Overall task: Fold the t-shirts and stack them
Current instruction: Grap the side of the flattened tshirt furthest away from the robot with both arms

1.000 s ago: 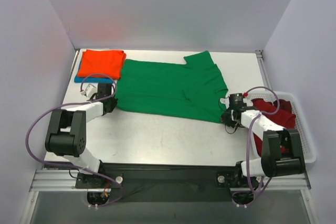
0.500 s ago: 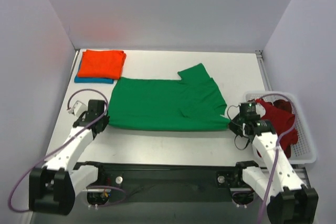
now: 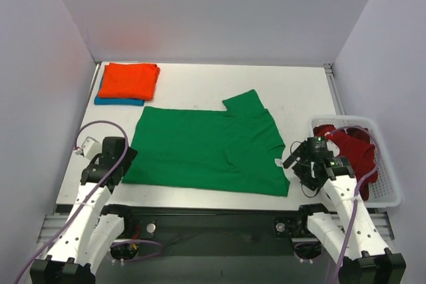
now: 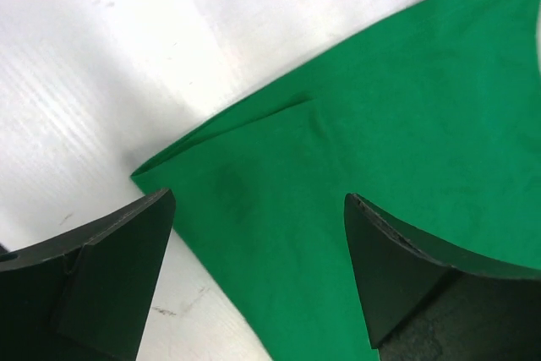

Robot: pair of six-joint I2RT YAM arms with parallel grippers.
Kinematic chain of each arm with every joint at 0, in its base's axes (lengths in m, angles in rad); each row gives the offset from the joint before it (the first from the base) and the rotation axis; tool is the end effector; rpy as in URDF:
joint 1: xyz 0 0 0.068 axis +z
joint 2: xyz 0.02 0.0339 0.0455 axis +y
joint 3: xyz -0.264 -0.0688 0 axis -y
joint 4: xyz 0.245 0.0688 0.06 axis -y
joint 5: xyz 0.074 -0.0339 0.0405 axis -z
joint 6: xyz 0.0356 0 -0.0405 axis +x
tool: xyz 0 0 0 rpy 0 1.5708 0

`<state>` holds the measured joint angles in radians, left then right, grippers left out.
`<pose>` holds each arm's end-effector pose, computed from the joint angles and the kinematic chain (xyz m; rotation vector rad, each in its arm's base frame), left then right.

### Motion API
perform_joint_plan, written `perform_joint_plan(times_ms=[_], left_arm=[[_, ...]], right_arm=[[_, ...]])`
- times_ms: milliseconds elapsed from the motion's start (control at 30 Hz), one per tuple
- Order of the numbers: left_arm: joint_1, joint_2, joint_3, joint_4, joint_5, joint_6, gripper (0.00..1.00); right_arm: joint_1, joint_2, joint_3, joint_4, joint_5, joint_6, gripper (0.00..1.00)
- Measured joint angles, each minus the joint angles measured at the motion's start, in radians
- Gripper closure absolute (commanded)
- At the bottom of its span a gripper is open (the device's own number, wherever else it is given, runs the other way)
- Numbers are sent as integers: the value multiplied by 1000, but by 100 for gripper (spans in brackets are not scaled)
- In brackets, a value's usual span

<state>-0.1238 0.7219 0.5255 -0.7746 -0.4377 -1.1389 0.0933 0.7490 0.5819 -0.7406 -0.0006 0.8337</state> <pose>0.1347 -0.0016 0.2113 -1.3160 2.0253 -0.0072 0.1451 0.0136 0.2253 0.9119 2.3505 0.3887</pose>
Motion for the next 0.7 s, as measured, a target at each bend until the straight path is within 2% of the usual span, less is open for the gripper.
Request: perform_joint_plan(times_ms=[133, 200, 300, 433, 533, 700], left_arm=[[0, 56, 108, 35, 24, 78, 12], [-5, 155, 202, 65, 34, 111, 17], [-35, 422, 442, 123, 35, 159, 24], [-79, 784, 748, 258, 85, 230, 25], [-98, 1011, 940, 295, 115, 298, 25], [-100, 1364, 1287, 266, 132, 444, 25]], right_arm=[[84, 117, 92, 46, 8, -21, 25], [153, 229, 198, 70, 24, -42, 26], [219, 467, 435, 142, 24, -93, 27], [254, 737, 679, 276, 14, -161, 27], [253, 875, 775, 325, -12, -204, 27], [234, 999, 818, 364, -58, -258, 28]])
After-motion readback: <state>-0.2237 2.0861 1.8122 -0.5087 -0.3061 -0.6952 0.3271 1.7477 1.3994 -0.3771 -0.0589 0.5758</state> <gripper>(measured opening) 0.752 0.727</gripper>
